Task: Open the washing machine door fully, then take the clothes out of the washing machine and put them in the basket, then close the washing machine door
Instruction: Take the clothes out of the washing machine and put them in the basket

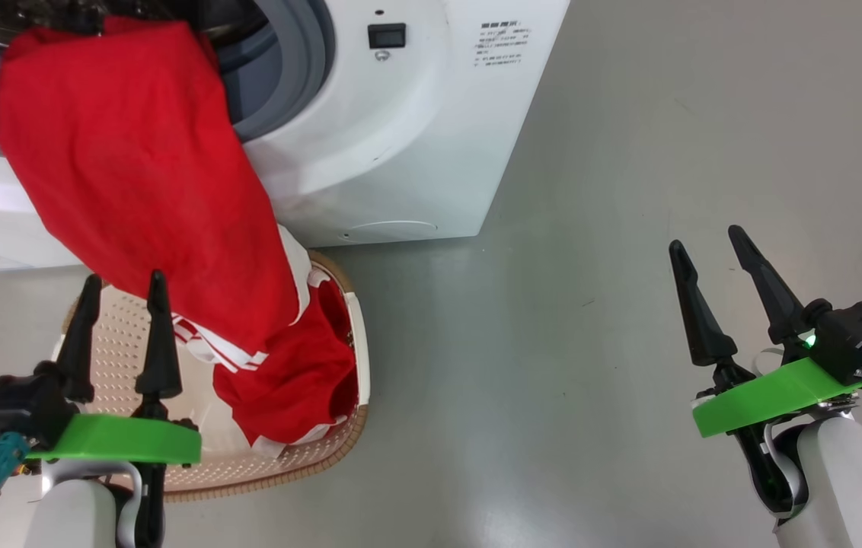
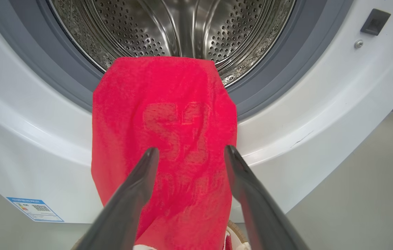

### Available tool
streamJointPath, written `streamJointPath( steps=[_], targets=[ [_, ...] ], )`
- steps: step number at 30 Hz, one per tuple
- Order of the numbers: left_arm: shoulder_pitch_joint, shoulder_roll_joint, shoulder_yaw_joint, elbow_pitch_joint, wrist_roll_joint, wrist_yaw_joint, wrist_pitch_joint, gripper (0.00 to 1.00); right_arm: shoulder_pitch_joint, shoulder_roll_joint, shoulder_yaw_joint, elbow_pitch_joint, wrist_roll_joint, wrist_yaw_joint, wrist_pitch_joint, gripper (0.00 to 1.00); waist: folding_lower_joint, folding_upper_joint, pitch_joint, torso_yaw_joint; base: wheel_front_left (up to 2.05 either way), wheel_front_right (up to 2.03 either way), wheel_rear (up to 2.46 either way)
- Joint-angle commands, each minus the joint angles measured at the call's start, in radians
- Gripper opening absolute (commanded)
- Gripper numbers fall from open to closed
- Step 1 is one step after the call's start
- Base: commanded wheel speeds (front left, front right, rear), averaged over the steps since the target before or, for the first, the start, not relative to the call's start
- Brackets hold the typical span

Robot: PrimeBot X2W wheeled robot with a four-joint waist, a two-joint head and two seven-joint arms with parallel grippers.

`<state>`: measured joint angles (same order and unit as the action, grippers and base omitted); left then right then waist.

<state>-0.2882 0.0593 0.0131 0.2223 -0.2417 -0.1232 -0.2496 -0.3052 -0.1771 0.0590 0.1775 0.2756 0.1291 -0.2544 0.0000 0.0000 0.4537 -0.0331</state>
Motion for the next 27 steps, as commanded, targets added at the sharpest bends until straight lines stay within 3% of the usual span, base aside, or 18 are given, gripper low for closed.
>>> streamJointPath(
  steps=[1, 7, 17, 27],
  targets=[
    [-0.004, 0.016, 0.033, -0.015, 0.000, 0.004, -0.012, 1.00, 0.022, 0.001, 0.019, -0.025, -0.011, 0.002, -0.007, 1.00, 0.0000, 0.0000, 0.002, -0.001, 0.00, 0.00, 0.00],
    [-0.076, 0.022, 0.013, 0.074, -0.026, -0.003, -0.012, 1.00, 0.016, 0.006, 0.020, -0.025, -0.010, 0.002, -0.007, 1.00, 0.0000, 0.0000, 0.012, -0.006, 0.00, 0.00, 0.00],
    [-0.323, 0.056, -0.090, 0.375, -0.073, -0.007, -0.012, 1.00, -0.003, 0.012, 0.031, -0.023, -0.008, 0.002, -0.007, 1.00, 0.0000, 0.0000, 0.041, -0.017, 0.00, 0.00, 0.00],
    [-0.478, 0.082, -0.172, 0.574, -0.118, -0.007, -0.012, 1.00, -0.016, 0.018, 0.047, -0.019, -0.007, 0.002, -0.007, 1.00, 0.0000, 0.0000, 0.049, -0.040, 0.00, 0.00, 0.00]
  ],
)
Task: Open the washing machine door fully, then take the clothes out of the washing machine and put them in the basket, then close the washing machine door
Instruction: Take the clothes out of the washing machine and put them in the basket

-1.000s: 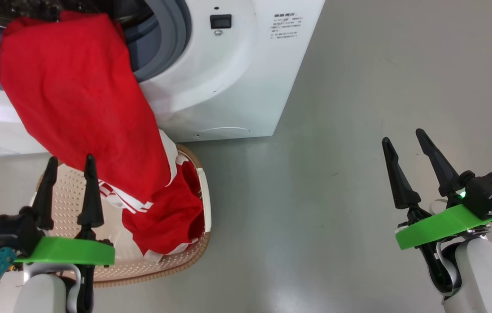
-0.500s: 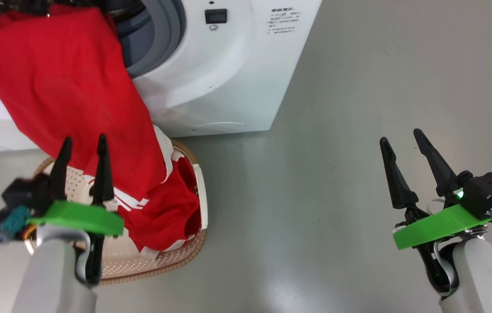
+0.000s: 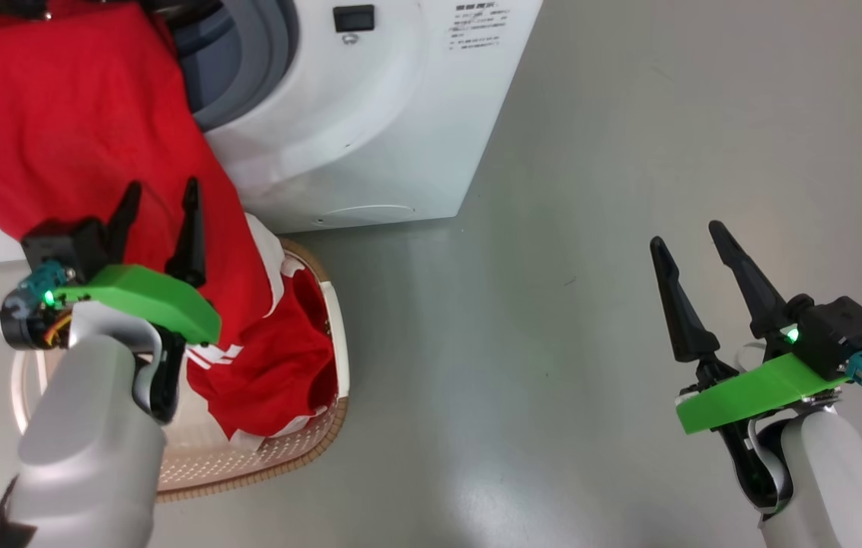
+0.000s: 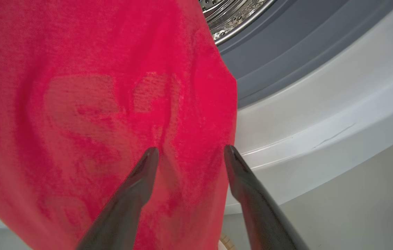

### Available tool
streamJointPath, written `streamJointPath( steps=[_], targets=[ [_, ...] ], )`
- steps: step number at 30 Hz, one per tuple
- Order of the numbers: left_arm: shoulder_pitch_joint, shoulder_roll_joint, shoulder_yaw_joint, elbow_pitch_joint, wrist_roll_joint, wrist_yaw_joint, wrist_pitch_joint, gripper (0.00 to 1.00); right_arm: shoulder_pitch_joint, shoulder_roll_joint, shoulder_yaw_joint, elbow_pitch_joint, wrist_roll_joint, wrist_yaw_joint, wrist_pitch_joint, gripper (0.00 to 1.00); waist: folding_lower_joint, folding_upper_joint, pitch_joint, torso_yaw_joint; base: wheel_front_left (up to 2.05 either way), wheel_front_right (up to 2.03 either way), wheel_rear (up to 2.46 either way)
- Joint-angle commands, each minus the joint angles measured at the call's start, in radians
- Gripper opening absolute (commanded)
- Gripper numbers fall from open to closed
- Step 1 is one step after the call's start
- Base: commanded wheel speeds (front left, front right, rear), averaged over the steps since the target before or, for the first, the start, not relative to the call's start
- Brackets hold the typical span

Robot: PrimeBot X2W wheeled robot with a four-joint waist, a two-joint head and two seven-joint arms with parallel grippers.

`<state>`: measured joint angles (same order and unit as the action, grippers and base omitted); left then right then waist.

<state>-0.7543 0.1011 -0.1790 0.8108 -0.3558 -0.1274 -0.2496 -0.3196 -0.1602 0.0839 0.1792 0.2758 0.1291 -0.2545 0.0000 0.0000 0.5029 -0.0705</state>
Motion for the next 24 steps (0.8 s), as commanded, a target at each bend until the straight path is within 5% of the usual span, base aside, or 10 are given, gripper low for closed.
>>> streamJointPath(
  steps=[1, 10, 11, 14, 15, 24],
  targets=[
    [-0.026, 0.043, 0.017, 0.003, -0.007, -0.003, -0.012, 1.00, -0.002, 0.001, 0.023, -0.020, -0.007, 0.002, -0.007, 1.00, 0.0000, 0.0000, 0.001, -0.004, 0.00, 0.00, 0.00],
    [-0.121, 0.059, -0.005, 0.139, -0.024, -0.003, -0.012, 1.00, -0.006, 0.003, 0.028, -0.021, -0.007, 0.002, -0.007, 1.00, 0.0000, 0.0000, 0.006, -0.015, 0.00, 0.00, 0.00],
    [-0.128, 0.061, -0.007, 0.148, -0.027, -0.003, -0.012, 0.95, -0.007, 0.004, 0.029, -0.021, -0.007, 0.002, -0.007, 1.00, 0.0000, 0.0000, 0.007, -0.016, 0.00, 0.00, 0.00],
    [-0.145, 0.064, -0.016, 0.170, -0.036, -0.003, -0.012, 0.09, -0.009, 0.006, 0.031, -0.023, -0.007, 0.002, -0.007, 1.00, 0.0000, 0.0000, 0.010, -0.019, 0.00, 0.00, 0.00],
    [-0.149, 0.065, -0.020, 0.174, -0.039, -0.003, -0.012, 0.00, -0.010, 0.006, 0.031, -0.023, -0.007, 0.002, -0.007, 1.00, 0.0000, 0.0000, 0.010, -0.019, 0.00, 0.00, 0.00],
    [-0.141, 0.076, -0.042, 0.154, -0.076, -0.003, -0.012, 0.00, -0.012, 0.003, 0.021, -0.025, -0.009, 0.002, -0.007, 1.00, 0.0000, 0.0000, 0.013, -0.009, 0.00, 0.00, 0.00]
  ],
)
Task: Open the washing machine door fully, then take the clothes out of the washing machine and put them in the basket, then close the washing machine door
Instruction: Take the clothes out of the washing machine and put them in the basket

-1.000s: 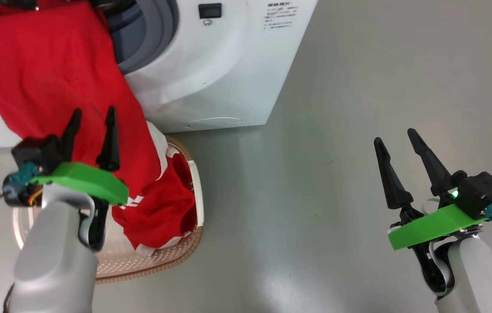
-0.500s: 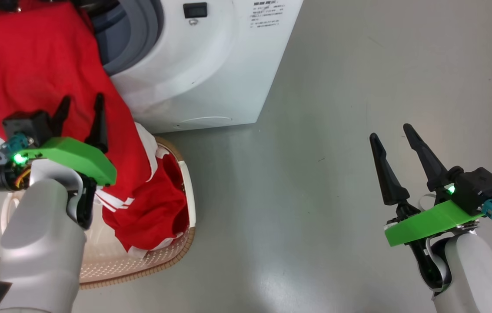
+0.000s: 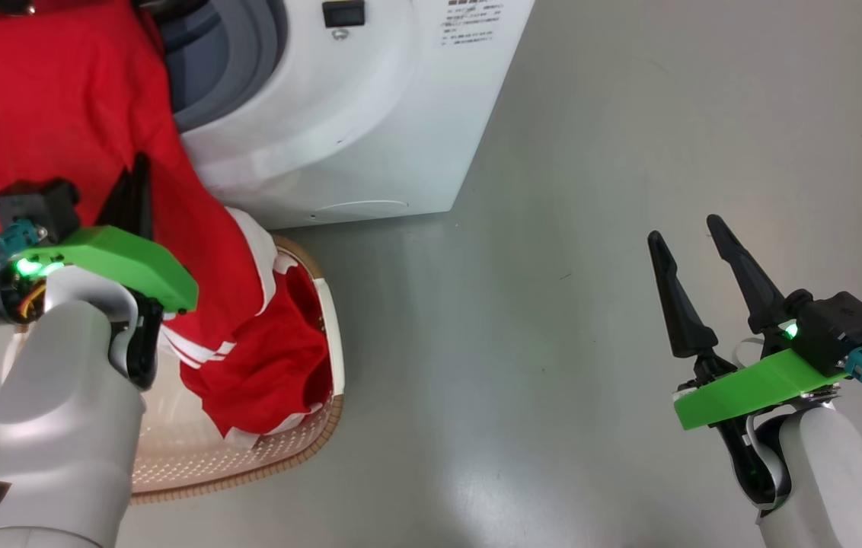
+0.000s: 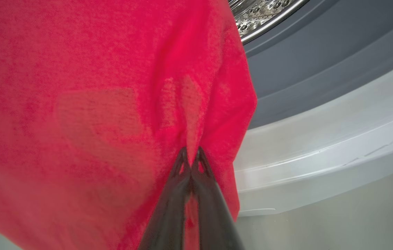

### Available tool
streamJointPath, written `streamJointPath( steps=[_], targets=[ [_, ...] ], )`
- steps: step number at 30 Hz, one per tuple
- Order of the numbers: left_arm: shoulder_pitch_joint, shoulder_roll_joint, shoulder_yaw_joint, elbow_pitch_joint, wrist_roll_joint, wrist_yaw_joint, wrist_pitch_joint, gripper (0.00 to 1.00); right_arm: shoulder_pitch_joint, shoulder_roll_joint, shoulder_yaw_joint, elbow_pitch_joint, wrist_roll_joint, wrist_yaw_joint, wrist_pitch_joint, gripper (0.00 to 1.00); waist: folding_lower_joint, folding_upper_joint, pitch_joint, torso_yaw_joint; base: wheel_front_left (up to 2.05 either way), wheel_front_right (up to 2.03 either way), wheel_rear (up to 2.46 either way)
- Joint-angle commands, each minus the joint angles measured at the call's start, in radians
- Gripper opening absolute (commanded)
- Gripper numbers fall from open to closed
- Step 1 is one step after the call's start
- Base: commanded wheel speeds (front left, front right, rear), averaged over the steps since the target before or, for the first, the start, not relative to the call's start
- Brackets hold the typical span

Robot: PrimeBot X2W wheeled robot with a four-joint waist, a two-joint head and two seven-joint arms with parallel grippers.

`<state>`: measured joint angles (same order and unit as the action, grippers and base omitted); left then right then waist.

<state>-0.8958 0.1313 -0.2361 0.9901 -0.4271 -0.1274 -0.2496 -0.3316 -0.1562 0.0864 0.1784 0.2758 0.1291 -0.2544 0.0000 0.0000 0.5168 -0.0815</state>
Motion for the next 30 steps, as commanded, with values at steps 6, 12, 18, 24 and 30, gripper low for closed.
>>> streamJointPath(
  steps=[6, 12, 18, 24, 30],
  targets=[
    [0.088, 0.045, 0.037, -0.114, -0.006, -0.003, -0.012, 0.00, 0.006, 0.002, 0.013, -0.024, -0.011, 0.002, -0.007, 1.00, 0.0000, 0.0000, -0.008, 0.014, 0.00, 0.00, 0.00],
    [0.209, 0.036, 0.072, -0.197, 0.000, -0.003, -0.012, 0.00, 0.013, 0.001, 0.010, -0.026, -0.010, 0.002, -0.007, 1.00, 0.0000, 0.0000, -0.014, 0.023, 0.00, 0.00, 0.00],
    [0.340, 0.013, 0.101, -0.257, 0.004, -0.003, -0.012, 0.00, 0.018, -0.005, 0.002, -0.027, -0.011, 0.002, -0.007, 1.00, 0.0000, 0.0000, -0.019, 0.036, 0.00, 0.00, 0.00],
    [0.421, -0.008, 0.078, -0.228, -0.013, -0.003, -0.012, 0.00, 0.017, -0.006, 0.005, -0.026, -0.010, 0.002, -0.007, 1.00, 0.0000, 0.0000, -0.020, 0.038, 0.00, 0.00, 0.00],
    [0.431, -0.016, 0.029, -0.107, -0.064, -0.003, -0.012, 0.00, 0.016, -0.009, 0.005, -0.025, -0.010, 0.002, -0.007, 1.00, 0.0000, 0.0000, -0.017, 0.038, 0.00, 0.00, 0.00]
  ],
)
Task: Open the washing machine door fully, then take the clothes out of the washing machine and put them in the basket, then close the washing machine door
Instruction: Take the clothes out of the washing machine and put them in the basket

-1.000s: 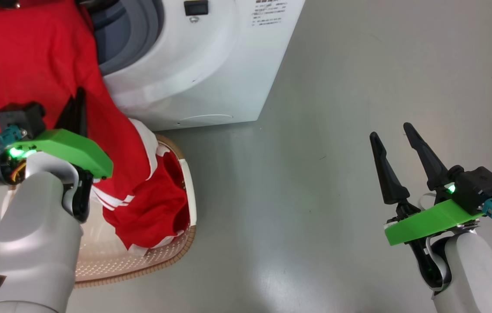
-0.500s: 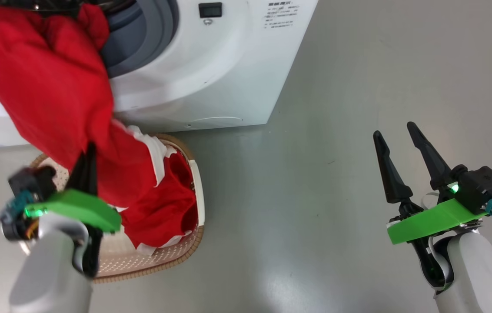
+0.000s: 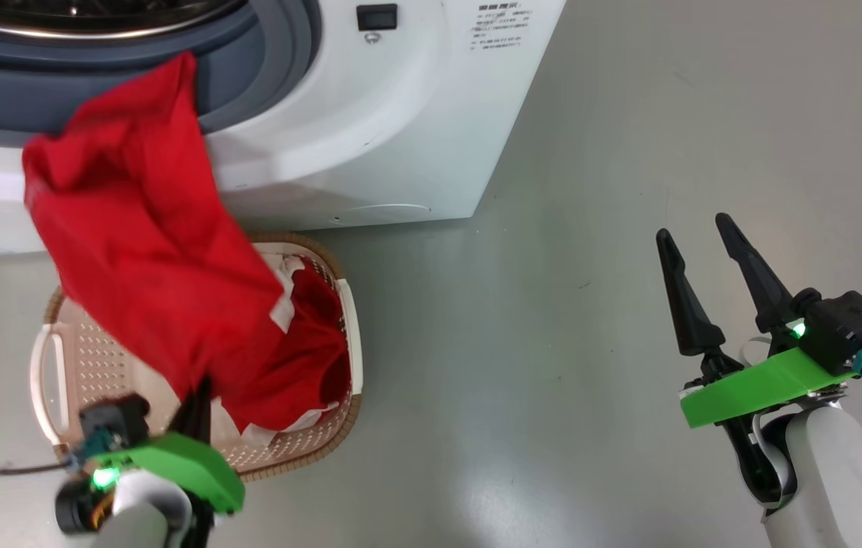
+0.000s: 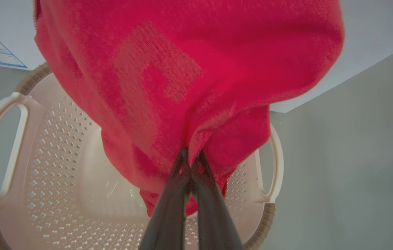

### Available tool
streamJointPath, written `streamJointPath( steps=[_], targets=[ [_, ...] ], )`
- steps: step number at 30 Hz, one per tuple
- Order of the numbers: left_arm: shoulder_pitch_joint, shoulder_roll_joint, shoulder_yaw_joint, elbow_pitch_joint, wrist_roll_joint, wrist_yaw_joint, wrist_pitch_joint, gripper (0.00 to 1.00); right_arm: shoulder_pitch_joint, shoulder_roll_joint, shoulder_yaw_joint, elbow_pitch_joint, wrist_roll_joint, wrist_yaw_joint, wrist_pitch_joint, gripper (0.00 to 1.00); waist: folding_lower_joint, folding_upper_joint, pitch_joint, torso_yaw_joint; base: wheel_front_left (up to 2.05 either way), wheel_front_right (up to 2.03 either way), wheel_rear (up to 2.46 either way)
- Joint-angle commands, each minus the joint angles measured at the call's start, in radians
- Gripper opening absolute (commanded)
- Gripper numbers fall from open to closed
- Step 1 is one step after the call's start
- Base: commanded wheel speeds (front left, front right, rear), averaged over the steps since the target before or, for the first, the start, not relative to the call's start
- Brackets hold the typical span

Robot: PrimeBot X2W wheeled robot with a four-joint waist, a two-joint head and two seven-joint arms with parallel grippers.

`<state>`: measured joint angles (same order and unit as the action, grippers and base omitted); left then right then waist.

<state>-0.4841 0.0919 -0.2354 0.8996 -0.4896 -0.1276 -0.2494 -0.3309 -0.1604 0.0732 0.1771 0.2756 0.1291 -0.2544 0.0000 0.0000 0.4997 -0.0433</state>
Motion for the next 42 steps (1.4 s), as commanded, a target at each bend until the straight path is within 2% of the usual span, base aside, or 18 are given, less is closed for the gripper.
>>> streamJointPath(
  steps=[1, 8, 17, 24, 28, 34, 42],
  targets=[
    [0.017, 0.022, 0.013, 0.014, -0.012, -0.003, -0.009, 0.00, 0.015, -0.005, 0.018, -0.024, -0.010, 0.002, -0.007, 1.00, 0.0000, 0.0000, 0.000, -0.001, 0.00, 0.00, 0.00],
    [-0.030, 0.023, -0.066, 0.155, -0.083, -0.003, 0.005, 0.00, 0.012, -0.006, 0.021, -0.024, -0.010, 0.002, -0.007, 1.00, 0.0000, 0.0000, 0.004, -0.005, 0.00, 0.00, 0.00],
    [-0.118, 0.024, -0.148, 0.256, -0.155, -0.003, 0.031, 0.00, 0.004, -0.004, 0.030, -0.027, -0.009, 0.002, -0.007, 1.00, 0.0000, 0.0000, 0.021, -0.014, 0.00, 0.00, 0.00],
    [-0.147, 0.015, -0.241, 0.291, -0.246, -0.003, 0.205, 0.00, -0.012, 0.004, 0.052, -0.024, -0.007, 0.002, -0.007, 1.00, 0.0000, 0.0000, 0.052, -0.042, 0.00, 0.00, 0.00],
    [-0.148, 0.023, -0.280, 0.277, -0.281, -0.003, 0.255, 0.00, -0.014, 0.003, 0.051, -0.025, -0.007, 0.002, -0.007, 1.00, 0.0000, 0.0000, 0.064, -0.053, 0.00, 0.00, 0.00],
    [-0.200, 0.072, -0.303, 0.303, -0.312, -0.003, 0.176, 0.00, -0.022, 0.003, 0.047, -0.034, -0.008, 0.002, -0.007, 1.00, 0.0000, 0.0000, 0.092, -0.070, 0.00, 0.00, 0.00],
    [-0.258, 0.090, -0.327, 0.343, -0.341, -0.003, 0.153, 0.00, -0.036, 0.008, 0.049, -0.035, -0.011, 0.002, -0.007, 1.00, 0.0000, 0.0000, 0.117, -0.078, 0.00, 0.00, 0.00]
  ],
)
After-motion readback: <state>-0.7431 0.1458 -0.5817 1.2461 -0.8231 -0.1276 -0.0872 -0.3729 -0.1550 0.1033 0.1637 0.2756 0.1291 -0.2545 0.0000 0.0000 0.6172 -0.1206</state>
